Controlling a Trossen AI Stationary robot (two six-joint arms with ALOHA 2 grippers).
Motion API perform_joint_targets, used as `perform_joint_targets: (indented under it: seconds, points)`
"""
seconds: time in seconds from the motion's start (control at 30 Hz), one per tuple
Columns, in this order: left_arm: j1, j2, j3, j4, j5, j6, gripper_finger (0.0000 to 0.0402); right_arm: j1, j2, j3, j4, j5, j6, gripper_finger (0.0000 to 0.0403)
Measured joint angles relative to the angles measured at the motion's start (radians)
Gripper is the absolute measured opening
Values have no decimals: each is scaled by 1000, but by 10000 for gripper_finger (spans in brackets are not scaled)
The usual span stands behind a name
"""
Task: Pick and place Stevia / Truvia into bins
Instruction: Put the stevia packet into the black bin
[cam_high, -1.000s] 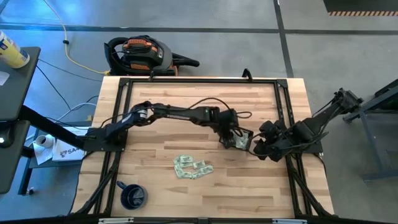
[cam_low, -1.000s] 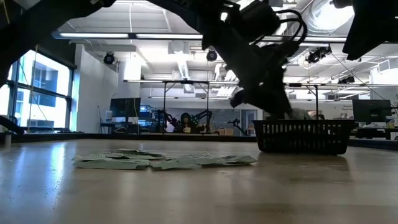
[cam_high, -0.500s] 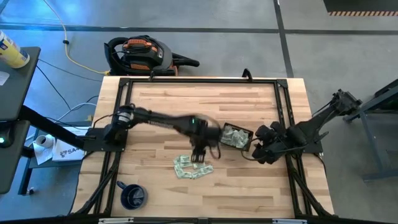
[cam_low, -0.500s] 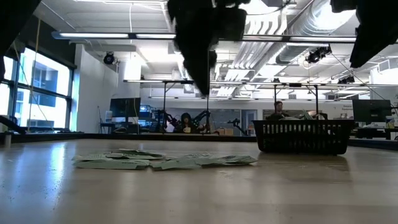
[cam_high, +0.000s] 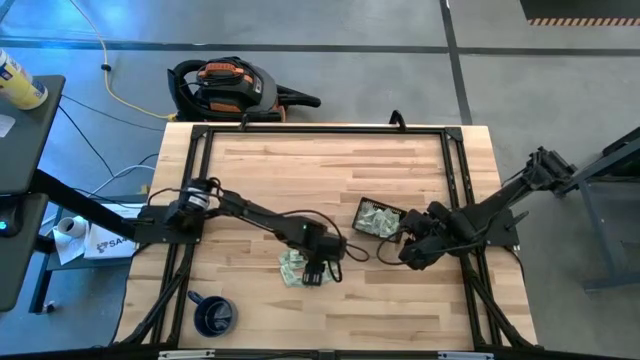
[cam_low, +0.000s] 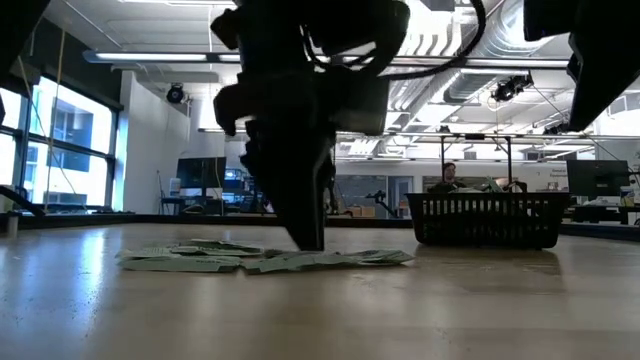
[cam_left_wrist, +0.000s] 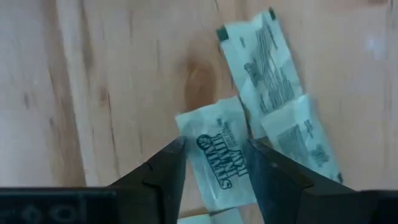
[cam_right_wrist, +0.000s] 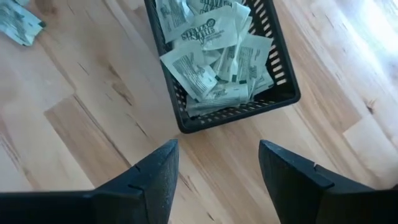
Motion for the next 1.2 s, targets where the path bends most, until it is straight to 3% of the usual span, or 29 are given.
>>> perform_joint_targets:
  seconds: [0.2,0.43,0.6,0.73,0.93,1.07,1.2]
  points:
    - [-1,-13,-86,109,-93,-10,142,0,-2,0,6,2,28,210]
    - [39,-15,-55,104,-214,-5,20,1,-2,0,5,31,65,203]
    - [102,-57,100,77,-229,27,44,30,-28,15,-6,107,113,196]
    - [142,-57,248,97,-205,142,27,66,-63,51,-82,151,168,187]
    - [210,26,342,322,-127,227,26,91,-91,59,-142,144,223,177]
    - [241,115,338,326,-117,230,97,102,-93,59,-141,129,234,179]
    - [245,123,339,283,-98,208,181,108,-95,54,-141,120,241,182]
